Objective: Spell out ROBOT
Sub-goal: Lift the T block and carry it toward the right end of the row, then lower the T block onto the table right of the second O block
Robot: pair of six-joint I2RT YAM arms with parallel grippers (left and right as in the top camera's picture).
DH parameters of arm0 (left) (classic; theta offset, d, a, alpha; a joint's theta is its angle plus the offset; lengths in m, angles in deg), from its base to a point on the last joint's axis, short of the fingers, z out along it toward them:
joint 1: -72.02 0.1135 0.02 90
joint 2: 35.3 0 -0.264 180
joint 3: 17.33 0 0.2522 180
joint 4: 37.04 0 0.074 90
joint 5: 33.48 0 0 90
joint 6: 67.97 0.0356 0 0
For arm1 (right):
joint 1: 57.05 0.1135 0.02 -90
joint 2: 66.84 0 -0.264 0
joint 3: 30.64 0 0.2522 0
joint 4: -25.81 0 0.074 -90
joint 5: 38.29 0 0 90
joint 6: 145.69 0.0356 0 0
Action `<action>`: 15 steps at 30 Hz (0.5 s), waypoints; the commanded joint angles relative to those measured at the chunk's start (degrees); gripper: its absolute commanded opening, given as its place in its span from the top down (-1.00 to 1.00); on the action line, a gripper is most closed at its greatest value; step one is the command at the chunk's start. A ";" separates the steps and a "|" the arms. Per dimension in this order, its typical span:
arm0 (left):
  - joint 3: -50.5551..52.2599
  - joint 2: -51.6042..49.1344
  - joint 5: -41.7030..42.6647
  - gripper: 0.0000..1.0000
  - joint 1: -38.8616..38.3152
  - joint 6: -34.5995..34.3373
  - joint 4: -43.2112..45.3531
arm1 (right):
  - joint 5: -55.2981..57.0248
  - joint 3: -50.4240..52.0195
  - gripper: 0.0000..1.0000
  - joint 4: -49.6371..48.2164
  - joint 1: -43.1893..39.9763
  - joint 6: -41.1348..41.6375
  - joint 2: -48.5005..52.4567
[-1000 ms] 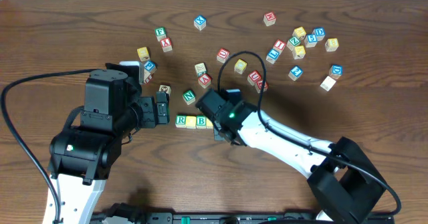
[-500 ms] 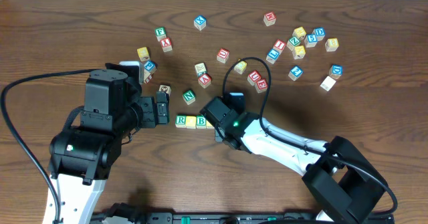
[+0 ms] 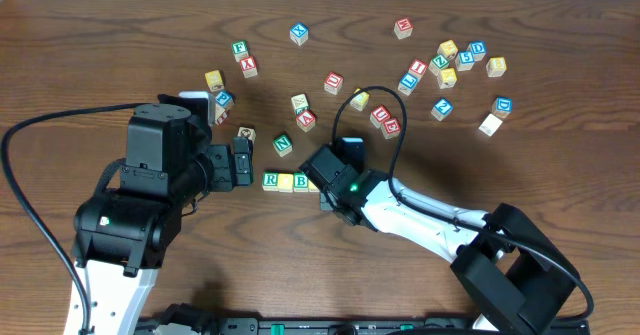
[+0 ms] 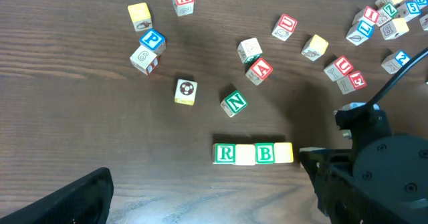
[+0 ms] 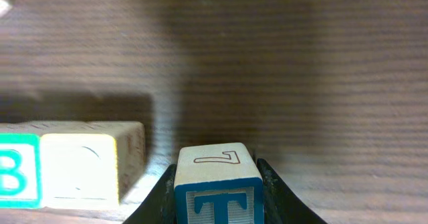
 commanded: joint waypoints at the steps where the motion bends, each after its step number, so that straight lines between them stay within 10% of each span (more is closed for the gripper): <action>1: -1.05 0.09 0.33 -0.96 0.20 0.52 -0.02 | 1.22 0.31 0.81 -1.11 0.28 -0.87 -1.46; 15: -1.05 0.09 0.33 -0.96 0.20 0.52 -0.02 | 1.36 0.31 0.79 -2.58 0.28 -0.83 0.90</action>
